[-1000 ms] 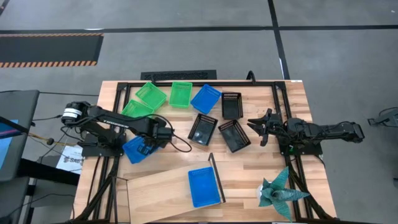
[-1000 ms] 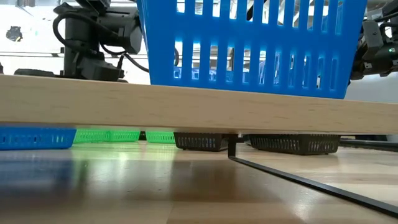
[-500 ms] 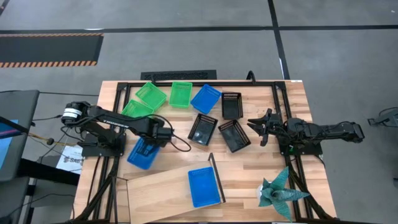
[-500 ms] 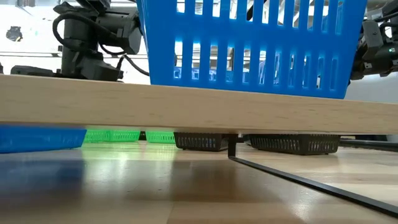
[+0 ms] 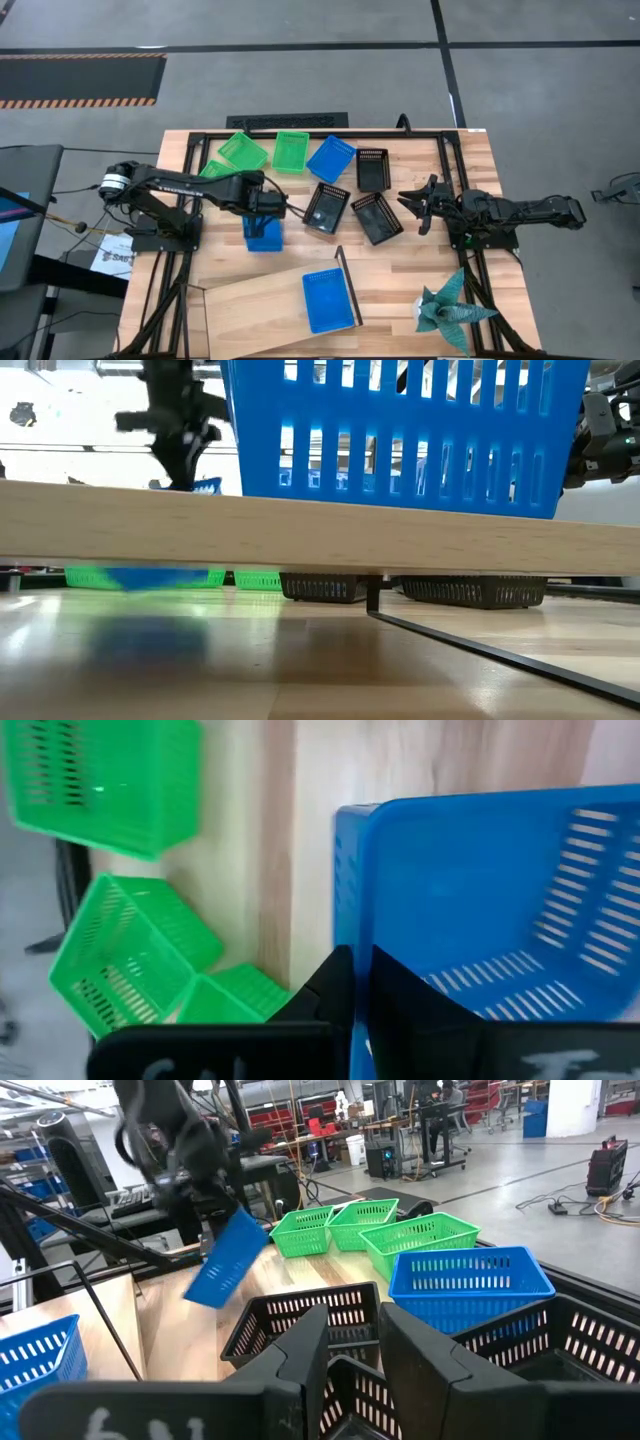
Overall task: Stack baskets on shelf by color
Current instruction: Stack the bottom blue basket on top of the blue basket
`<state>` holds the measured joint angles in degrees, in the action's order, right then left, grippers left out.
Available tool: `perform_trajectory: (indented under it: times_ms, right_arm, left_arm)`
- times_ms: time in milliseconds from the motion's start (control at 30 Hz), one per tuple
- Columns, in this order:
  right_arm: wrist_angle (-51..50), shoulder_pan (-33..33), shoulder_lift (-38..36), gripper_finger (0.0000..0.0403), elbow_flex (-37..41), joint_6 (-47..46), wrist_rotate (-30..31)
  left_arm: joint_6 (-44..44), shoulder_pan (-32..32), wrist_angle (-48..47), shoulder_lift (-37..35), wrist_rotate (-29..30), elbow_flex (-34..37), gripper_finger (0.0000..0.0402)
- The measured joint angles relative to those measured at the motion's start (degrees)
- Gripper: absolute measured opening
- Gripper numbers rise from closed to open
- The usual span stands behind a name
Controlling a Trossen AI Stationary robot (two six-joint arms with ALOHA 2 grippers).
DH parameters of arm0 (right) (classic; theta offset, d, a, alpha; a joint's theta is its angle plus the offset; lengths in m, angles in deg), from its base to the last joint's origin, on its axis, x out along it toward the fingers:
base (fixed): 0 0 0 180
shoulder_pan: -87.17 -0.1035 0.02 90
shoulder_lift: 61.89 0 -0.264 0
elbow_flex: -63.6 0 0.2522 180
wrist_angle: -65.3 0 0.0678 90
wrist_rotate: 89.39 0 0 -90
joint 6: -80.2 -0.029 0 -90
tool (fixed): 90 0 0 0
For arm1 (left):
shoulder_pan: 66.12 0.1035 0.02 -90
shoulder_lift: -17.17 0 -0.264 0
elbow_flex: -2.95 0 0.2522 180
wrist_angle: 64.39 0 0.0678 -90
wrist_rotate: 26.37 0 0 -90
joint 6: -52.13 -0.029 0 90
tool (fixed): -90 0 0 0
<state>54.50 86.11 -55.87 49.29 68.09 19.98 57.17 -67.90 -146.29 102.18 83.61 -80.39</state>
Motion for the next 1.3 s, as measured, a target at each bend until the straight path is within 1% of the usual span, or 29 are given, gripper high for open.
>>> perform_trajectory:
  times_ms: [200, 267, 333, 400, 500, 600, 767, 900, 1100, 1300]
  right_arm:
    - [0.0, 0.0, 0.02, 0.0118, 0.0, 0.0, -0.01]
    - [0.0, 0.02, 0.0, 0.0118, 0.0, 0.0, -0.02]
    - [-0.01, 0.01, 0.01, 0.0118, 0.0, 0.0, 0.0]
    - [-0.02, 0.0, 0.0, 0.0118, 0.0, 0.0, 0.0]
    - [0.0, 0.0, 0.0, 0.0118, 0.0, 0.0, 0.01]
    - [-0.01, 0.0, 0.01, 0.0118, 0.0, 0.02, 0.01]
    - [0.0, 0.0, 0.0, 0.0118, 0.0, 0.02, 0.01]
    - [-0.02, 0.0, 0.02, 0.0118, 0.0, 0.02, 0.01]
    - [-0.01, 0.01, 0.0, 0.0118, 0.01, 0.02, 0.01]
    - [0.0, 0.0, 0.01, 0.0118, 0.0, 0.02, 0.01]
  left_arm:
    - [10.07, -0.58, -4.2, 0.0, -1.11, -11.49, 0.0]
    - [11.92, -1.45, -3.0, -0.02, -1.95, -14.68, 0.0]
    - [11.43, -2.76, 1.2, -0.07, -3.26, -16.46, 0.0]
    - [9.09, -4.59, 6.63, -0.04, -5.57, -17.16, 0.0]
    - [6.28, -7.34, 14.37, 0.76, -10.86, -17.23, 0.0]
    - [5.47, -9.99, 17.68, 2.98, -13.67, -17.2, 0.0]
    - [6.6, -13.36, 18.88, 7.9, -14.13, -17.19, 0.0]
    - [6.7, -14.9, 22.25, 10.5, -14.37, -17.15, 0.0]
    - [12.08, -15.63, 25.43, 10.75, -15.82, -18.38, 0.0]
    - [13.2, -16.74, 25.54, 10.75, -18.63, -20.11, 0.0]
